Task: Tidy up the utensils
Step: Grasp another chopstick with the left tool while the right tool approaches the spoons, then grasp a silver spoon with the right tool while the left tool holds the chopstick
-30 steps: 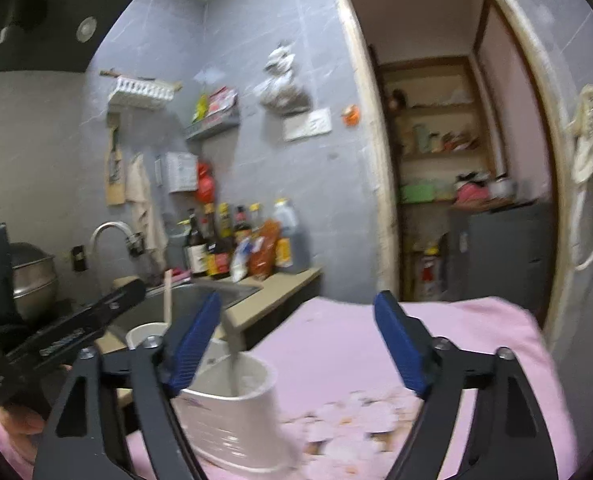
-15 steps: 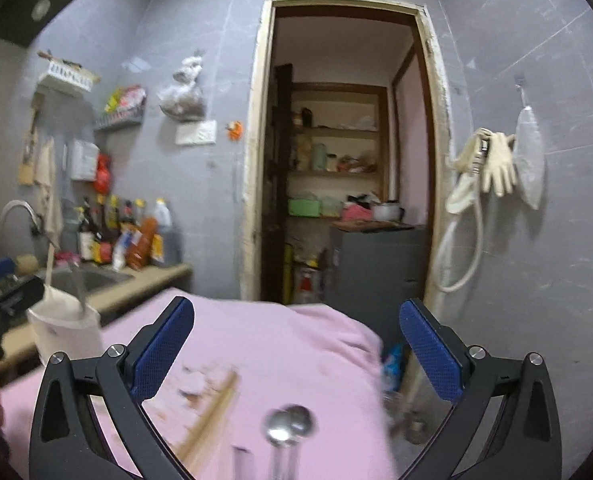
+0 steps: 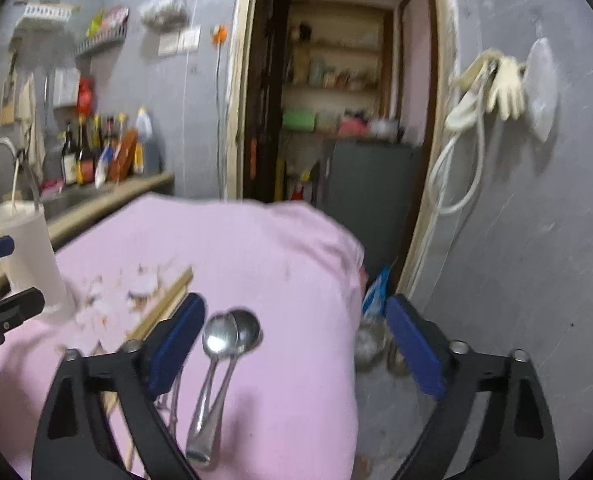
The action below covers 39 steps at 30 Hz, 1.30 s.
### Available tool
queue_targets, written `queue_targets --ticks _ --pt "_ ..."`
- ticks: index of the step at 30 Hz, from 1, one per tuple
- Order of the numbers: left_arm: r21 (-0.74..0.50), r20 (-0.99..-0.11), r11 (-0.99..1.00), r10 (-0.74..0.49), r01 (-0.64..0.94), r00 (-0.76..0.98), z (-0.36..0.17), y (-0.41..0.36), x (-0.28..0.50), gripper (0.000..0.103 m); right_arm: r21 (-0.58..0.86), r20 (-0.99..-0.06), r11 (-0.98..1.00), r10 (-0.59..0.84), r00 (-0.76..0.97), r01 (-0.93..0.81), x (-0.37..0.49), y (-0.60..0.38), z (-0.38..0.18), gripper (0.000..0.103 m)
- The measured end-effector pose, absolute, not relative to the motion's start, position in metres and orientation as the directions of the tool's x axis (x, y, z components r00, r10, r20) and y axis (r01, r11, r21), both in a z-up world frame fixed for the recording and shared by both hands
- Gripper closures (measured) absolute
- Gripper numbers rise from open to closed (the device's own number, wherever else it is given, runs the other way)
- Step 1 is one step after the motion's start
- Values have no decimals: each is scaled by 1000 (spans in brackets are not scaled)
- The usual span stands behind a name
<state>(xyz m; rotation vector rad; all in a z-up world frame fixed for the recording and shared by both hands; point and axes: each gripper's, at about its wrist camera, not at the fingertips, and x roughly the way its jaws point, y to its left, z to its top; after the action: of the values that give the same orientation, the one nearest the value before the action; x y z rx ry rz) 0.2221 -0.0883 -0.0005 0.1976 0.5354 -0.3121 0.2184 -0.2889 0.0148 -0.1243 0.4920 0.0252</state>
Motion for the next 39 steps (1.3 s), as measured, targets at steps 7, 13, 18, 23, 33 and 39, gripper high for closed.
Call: queue_targets --ticks 7,13,18,23,33,39 --pt "54 -696 904 -270 423 665 -32 -106 257 40 -94 -626 984 58 778 -150 246 -288 -12 54" --pt "-54 -805 898 -298 437 513 -59 -109 285 64 -114 -687 975 61 724 -190 256 -285 -27 57" --pt "-103 -818 903 -316 418 481 -62 -111 300 75 -107 -729 970 71 681 -216 262 -287 -38 58" --pt "-111 -836 908 -305 405 455 -61 -112 313 85 -126 -738 965 65 672 -232 266 -282 -39 57" --pt "-107 -852 923 -276 369 445 -65 -120 330 94 -138 -754 956 69 654 -260 278 -272 -41 57" --pt "-136 -849 926 -292 352 441 -64 -110 321 98 -156 -752 945 74 655 -286 273 -266 -40 58"
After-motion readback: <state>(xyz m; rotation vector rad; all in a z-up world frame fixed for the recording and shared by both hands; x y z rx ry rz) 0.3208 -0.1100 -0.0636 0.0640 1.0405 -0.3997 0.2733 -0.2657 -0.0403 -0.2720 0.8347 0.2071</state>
